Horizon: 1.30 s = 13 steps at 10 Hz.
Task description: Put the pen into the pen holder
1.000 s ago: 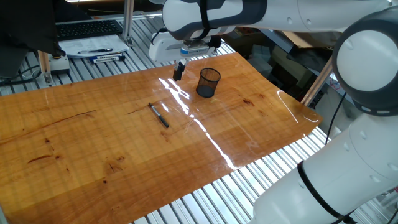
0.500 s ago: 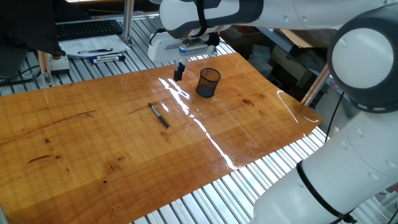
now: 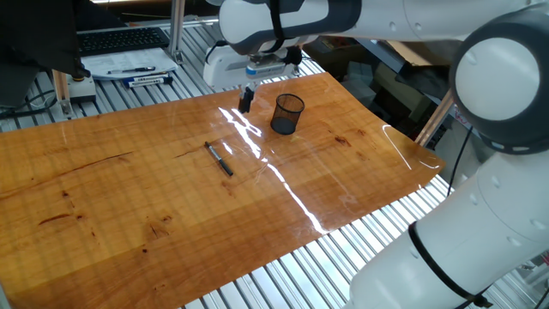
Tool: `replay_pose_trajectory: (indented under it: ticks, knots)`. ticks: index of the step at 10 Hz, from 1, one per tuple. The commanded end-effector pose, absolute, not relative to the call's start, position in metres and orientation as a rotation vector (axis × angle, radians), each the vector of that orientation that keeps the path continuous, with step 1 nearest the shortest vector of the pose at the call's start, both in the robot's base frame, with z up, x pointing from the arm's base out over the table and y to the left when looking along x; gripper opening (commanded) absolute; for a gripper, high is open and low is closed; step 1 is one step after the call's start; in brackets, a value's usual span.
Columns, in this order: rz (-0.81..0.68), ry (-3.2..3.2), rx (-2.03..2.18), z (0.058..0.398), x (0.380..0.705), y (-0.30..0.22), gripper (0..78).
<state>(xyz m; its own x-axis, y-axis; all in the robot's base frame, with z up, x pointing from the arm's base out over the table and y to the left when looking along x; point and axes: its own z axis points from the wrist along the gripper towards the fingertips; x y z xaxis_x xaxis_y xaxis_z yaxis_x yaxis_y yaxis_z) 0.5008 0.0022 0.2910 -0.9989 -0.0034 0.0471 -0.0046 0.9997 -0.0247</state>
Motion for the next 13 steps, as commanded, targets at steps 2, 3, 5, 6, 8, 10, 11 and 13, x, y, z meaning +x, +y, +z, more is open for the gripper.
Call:
replay_pose_trajectory:
  ticks: [2, 3, 5, 6, 8, 10, 11, 13]
  knots:
    - [0.038, -3.125, 0.010, 0.269, 0.509, 0.008, 0.0]
    - [0.035, -3.128, 0.017, 0.261, 0.511, 0.008, 0.0]
    - [0.004, -3.128, 0.041, 0.244, 0.515, 0.007, 0.0]
    - [-0.009, -3.123, 0.051, 0.237, 0.517, 0.003, 0.0]
    - [-0.007, -3.097, 0.056, 0.230, 0.518, -0.004, 0.0]
    - [-0.005, -3.089, 0.003, 0.216, 0.520, -0.006, 0.0]
    - [-0.003, -3.089, 0.000, 0.212, 0.520, -0.005, 0.0]
    - [0.001, -3.087, -0.031, 0.192, 0.521, -0.003, 0.0]
